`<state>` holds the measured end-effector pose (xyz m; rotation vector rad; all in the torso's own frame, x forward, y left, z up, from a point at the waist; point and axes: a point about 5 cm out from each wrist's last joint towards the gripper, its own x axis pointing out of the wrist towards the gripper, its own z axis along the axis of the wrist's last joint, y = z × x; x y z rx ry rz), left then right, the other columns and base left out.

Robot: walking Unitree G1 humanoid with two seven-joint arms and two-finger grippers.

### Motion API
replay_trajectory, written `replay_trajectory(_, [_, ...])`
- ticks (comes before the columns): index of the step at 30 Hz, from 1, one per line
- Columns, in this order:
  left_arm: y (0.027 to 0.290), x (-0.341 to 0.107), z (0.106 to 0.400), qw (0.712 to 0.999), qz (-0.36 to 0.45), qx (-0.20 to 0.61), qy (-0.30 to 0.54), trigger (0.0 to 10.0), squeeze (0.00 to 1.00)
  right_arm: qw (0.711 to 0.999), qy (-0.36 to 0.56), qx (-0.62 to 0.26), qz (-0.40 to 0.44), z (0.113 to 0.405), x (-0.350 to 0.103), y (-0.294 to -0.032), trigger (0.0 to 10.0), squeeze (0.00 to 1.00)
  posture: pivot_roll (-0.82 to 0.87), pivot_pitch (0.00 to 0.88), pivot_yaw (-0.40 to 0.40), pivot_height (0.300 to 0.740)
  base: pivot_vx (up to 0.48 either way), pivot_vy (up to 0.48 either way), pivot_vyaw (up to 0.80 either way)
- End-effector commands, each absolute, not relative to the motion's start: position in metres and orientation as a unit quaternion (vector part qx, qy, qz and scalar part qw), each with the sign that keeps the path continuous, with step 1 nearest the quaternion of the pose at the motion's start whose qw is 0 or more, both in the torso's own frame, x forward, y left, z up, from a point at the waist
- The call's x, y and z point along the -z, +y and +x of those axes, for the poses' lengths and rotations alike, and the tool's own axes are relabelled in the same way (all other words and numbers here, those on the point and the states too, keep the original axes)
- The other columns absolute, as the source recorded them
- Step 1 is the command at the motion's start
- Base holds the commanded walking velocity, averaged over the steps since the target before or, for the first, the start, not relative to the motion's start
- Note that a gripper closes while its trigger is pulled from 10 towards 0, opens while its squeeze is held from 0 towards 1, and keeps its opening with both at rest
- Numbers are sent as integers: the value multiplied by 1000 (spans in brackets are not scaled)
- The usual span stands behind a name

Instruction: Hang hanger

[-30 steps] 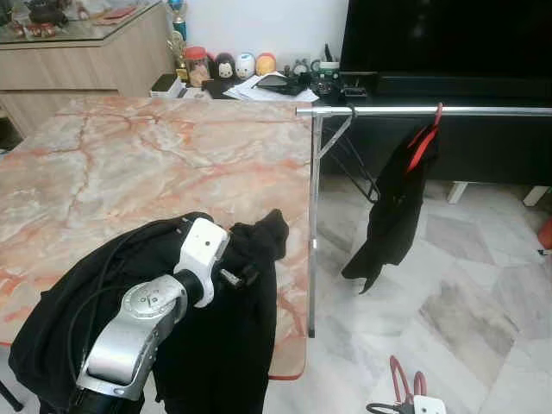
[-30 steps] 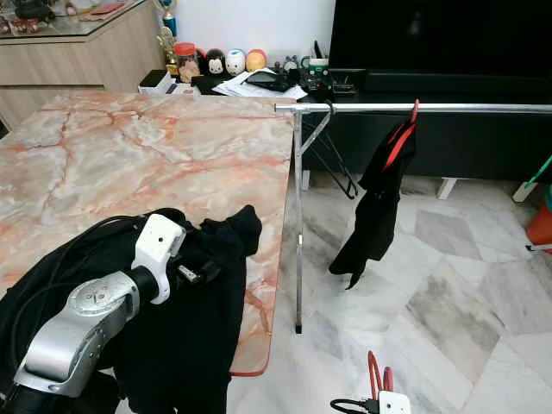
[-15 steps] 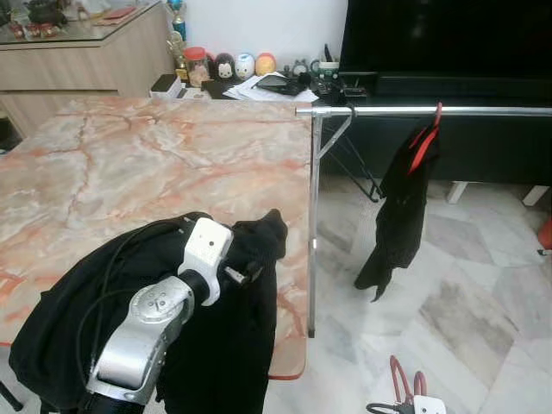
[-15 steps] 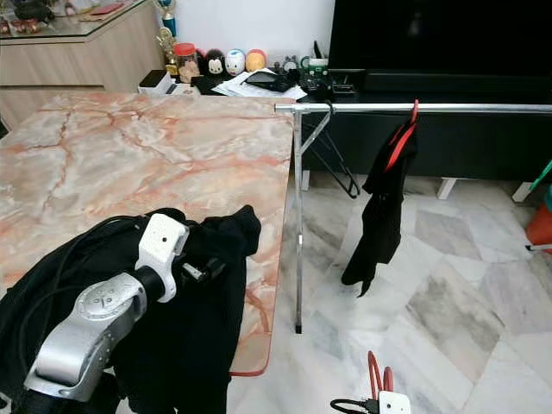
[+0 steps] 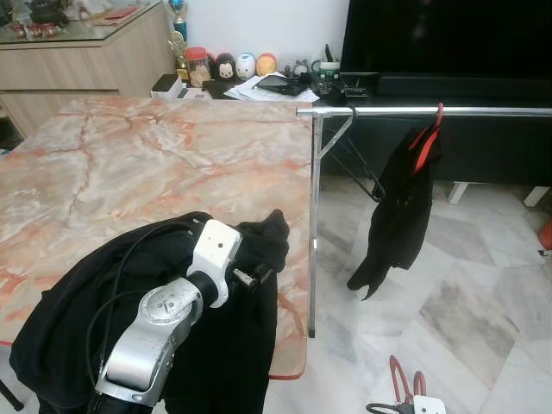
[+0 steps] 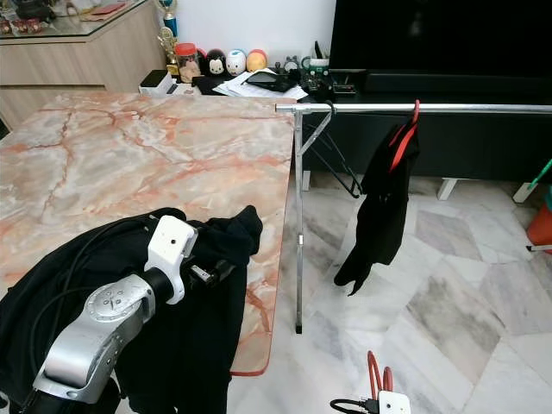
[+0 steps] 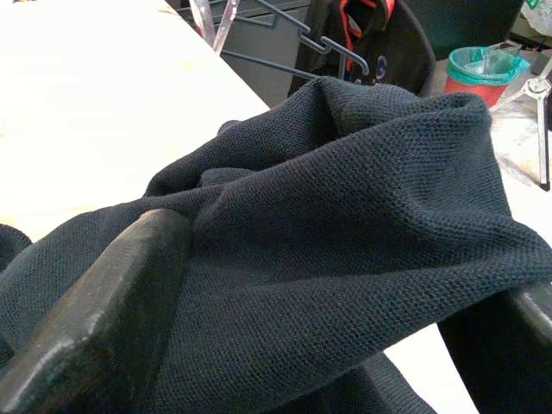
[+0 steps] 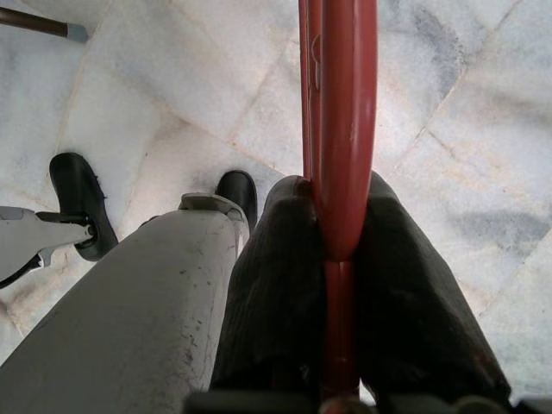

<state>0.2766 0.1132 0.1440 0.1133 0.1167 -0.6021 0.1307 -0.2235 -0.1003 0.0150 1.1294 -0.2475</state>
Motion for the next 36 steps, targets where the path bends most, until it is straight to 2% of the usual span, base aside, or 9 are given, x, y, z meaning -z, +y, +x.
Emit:
replay_trajectory(1, [114, -146, 277, 952, 60, 296, 50, 10000, 0, 837, 535, 117, 9, 131, 100, -224, 10000, 0, 106, 0, 15, 740, 0, 0, 0])
replay_trajectory(36, [117, -147, 278, 952, 60, 296, 46, 10000, 0, 837, 535, 117, 8, 131, 100, -224, 10000, 0, 108, 0, 12, 740, 0, 0, 0])
